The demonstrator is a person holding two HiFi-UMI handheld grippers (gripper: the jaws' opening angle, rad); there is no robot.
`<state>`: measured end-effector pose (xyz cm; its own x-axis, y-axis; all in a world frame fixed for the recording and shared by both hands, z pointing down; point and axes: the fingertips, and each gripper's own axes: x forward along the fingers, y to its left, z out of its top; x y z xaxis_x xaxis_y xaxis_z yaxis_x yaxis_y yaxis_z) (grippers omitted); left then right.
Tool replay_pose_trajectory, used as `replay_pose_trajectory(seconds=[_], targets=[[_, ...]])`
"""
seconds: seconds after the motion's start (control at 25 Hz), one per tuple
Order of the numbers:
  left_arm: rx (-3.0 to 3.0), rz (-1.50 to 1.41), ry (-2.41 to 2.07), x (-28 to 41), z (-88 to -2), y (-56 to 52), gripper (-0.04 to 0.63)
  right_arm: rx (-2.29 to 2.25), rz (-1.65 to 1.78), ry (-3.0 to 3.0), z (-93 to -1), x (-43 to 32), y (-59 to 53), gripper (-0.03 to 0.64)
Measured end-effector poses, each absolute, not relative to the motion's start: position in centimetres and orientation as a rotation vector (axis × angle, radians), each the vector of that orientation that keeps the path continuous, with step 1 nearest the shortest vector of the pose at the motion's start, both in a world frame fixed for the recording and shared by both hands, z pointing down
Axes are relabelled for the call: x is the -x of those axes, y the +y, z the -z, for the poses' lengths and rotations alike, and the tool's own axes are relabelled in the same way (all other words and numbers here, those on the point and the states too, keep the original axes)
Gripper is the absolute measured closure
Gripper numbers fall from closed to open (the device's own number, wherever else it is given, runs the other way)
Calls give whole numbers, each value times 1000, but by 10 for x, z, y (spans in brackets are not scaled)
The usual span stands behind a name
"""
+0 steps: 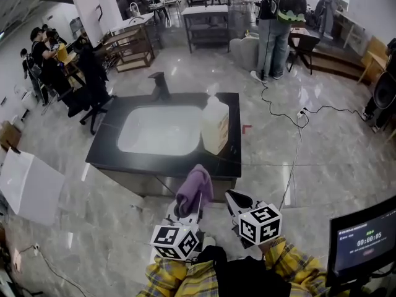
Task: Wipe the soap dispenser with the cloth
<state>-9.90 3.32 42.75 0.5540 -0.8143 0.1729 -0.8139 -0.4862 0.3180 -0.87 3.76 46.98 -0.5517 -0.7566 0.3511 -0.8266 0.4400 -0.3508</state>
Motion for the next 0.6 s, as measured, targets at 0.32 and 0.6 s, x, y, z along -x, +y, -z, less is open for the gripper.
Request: replay_pose_trajectory(seconds=[0.32, 0.6], targets=[[-2472, 17, -1213, 112, -428, -17, 523, -1525, -733, -2493, -467, 20, -8, 611], [-2515, 1, -1089, 119, -429, -44, 523, -1629, -744, -2432, -469, 27, -31, 611]])
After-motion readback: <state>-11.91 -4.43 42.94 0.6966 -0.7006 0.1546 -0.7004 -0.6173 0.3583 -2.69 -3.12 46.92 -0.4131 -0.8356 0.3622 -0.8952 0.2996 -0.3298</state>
